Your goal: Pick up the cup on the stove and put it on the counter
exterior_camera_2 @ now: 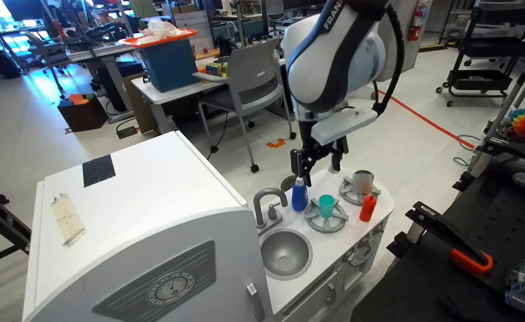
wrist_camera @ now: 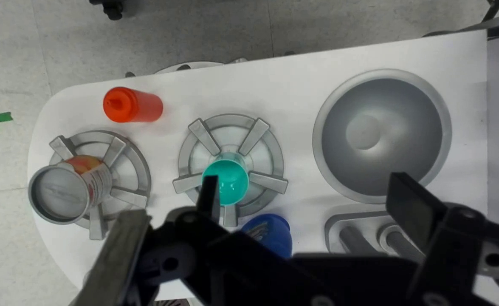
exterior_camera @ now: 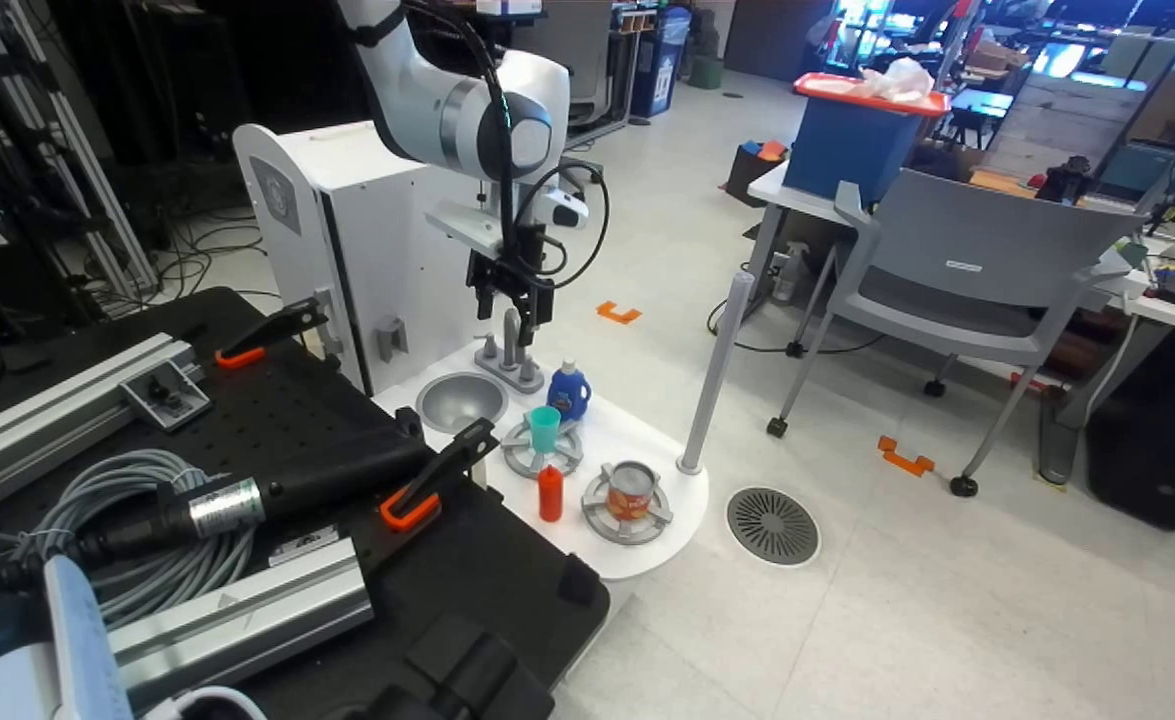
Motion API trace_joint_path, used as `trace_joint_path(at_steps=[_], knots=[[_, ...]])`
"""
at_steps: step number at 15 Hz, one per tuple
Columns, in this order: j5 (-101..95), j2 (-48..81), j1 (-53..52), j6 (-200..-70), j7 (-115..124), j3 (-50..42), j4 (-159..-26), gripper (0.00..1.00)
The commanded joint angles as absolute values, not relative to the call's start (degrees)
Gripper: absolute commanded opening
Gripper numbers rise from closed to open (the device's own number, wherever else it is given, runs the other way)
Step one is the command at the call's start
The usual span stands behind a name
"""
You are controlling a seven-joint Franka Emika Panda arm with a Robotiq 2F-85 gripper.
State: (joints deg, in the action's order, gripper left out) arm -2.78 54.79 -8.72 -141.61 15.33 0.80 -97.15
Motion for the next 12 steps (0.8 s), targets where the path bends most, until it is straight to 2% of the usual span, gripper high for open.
trace_joint_path(at_steps=[1,12], knots=[[-2.8,62.4,-10.9,-140.8,15.6,-1.1,-87.1,1.0],[-2.3,77.6,-12.7,-137.2,19.2,-4.2,-70.8,1.0]])
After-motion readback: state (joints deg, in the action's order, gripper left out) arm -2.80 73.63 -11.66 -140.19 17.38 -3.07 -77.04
